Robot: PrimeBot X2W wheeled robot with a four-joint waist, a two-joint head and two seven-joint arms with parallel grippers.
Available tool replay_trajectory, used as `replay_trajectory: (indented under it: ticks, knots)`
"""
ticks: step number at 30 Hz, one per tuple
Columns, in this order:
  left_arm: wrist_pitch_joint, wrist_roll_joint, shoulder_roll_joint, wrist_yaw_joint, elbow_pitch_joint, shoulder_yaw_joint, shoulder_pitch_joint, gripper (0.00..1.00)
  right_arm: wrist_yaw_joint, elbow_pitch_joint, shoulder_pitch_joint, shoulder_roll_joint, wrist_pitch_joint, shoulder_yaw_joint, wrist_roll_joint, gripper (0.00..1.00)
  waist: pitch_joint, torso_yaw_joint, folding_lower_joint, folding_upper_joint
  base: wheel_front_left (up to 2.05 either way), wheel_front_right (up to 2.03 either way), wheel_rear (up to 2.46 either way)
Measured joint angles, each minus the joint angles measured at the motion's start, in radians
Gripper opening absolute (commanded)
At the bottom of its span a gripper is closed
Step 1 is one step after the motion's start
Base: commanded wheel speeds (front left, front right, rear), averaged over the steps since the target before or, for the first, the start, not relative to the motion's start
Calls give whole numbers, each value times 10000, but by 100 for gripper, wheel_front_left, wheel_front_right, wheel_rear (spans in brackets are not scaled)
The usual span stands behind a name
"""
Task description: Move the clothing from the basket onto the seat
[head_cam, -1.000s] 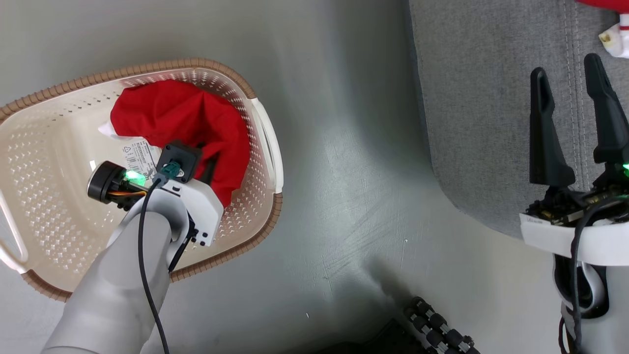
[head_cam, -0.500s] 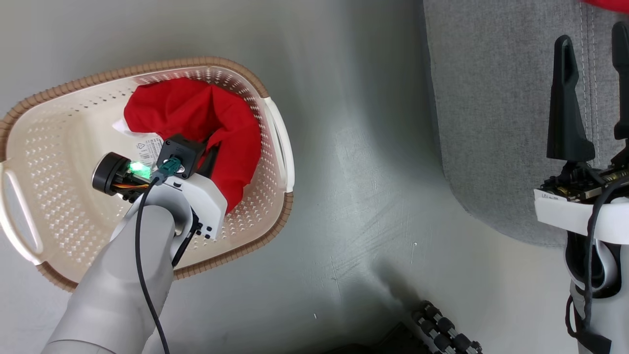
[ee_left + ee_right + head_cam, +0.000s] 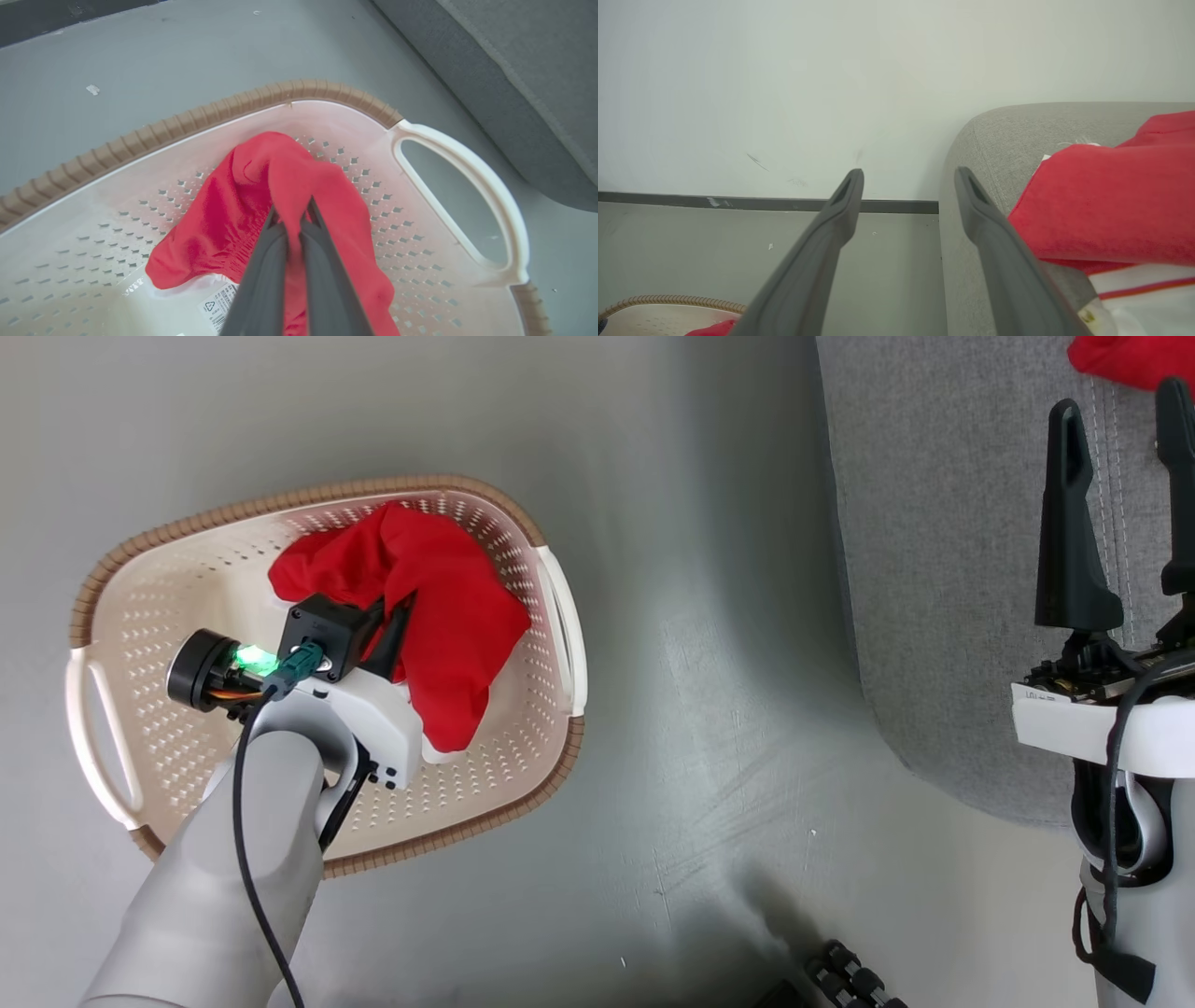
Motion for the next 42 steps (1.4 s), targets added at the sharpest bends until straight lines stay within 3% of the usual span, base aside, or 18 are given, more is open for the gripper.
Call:
replay_trajectory:
  ticks: [9,19,42]
  knots:
    - [-52,-157,451,-10,-1095,502,635,0,0,380,-394,-21,-12,174,-63,100,-798,385,1,0,0,0,0]
    - [-52,-240,746,211,-3335,1375,1206,0,0,1003,-401,-35,-12,504,-583,100,-1918,838,0,0,0,0,0]
    - [-81,-416,1011,291,-5313,2238,2602,0,0,2514,-122,-75,-12,1758,-1116,100,-4682,1627,0,0,0,0,0]
